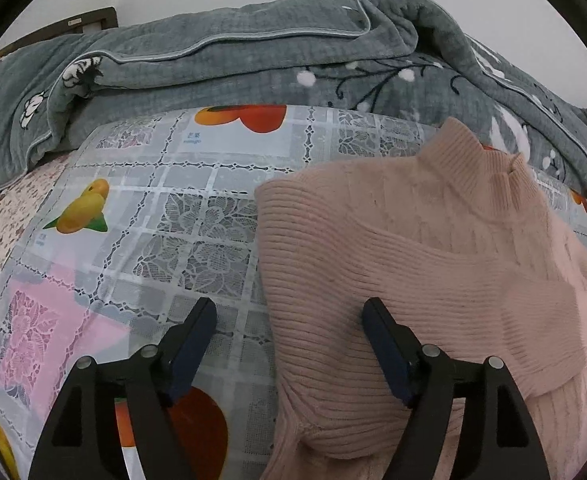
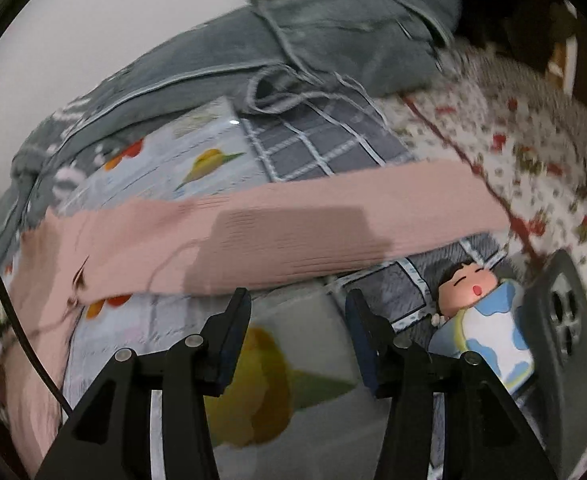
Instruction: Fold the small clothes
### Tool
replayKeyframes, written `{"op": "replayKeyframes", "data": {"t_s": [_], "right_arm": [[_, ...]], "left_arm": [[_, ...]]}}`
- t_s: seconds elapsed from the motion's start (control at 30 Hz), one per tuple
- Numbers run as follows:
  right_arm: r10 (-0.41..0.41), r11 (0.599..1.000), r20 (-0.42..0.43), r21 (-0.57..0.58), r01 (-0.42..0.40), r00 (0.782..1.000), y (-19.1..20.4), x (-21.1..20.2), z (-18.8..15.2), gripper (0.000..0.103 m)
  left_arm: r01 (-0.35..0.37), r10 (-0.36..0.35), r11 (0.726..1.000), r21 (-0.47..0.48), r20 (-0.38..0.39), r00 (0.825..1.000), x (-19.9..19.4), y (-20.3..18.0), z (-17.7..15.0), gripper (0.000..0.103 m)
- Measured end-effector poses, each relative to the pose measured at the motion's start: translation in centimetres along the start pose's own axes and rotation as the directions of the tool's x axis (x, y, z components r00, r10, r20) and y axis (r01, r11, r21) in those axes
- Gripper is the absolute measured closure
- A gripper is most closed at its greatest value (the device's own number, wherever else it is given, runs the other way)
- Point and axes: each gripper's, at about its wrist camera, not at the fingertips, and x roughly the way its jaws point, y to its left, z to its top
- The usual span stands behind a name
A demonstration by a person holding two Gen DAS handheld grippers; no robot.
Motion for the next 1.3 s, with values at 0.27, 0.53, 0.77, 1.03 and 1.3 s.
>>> {"op": "replayKeyframes", "data": {"t_s": [0.27, 0.53, 0.77, 1.03, 1.3], "right_arm": [[-0.008, 0.999, -0.03, 0.048, 0.01, 1.0, 0.0, 1.9, 1.7, 0.057], [-0.031, 0.985, 0.019, 0.172, 0.027, 0.999, -0.8, 1.7, 3.4, 0.057], [-0.012, 0.978, 0.101, 0.21, -0.01, 0.995, -1.7, 0.3, 3.6, 0.057], [-0.144, 0.968, 0.09, 0.221, 0.121, 0.985, -2.7, 1.3, 4.9, 0.057], [-0.169, 0.979, 0.153, 0.142, 0.147, 0.974, -1.7, 0.5, 4.9, 0.097]], "left_arm": [[-0.011, 0.011, 1.0, 0.003, 0.0, 1.0, 0.1, -0.1, -0.1, 0.026], [-0.007, 0.007, 1.0, 0.001, 0.0, 1.0, 0.2, 0.0, -0.1, 0.026], [0.001, -0.001, 1.0, -0.001, -0.001, 1.0, 0.3, 0.1, -0.1, 0.025], [0.0, 0.0, 1.0, 0.0, -0.001, 1.0, 0.3, 0.0, -0.2, 0.025], [0.004, -0.004, 1.0, -0.002, 0.0, 1.0, 0.3, 0.0, -0.2, 0.025]]}}
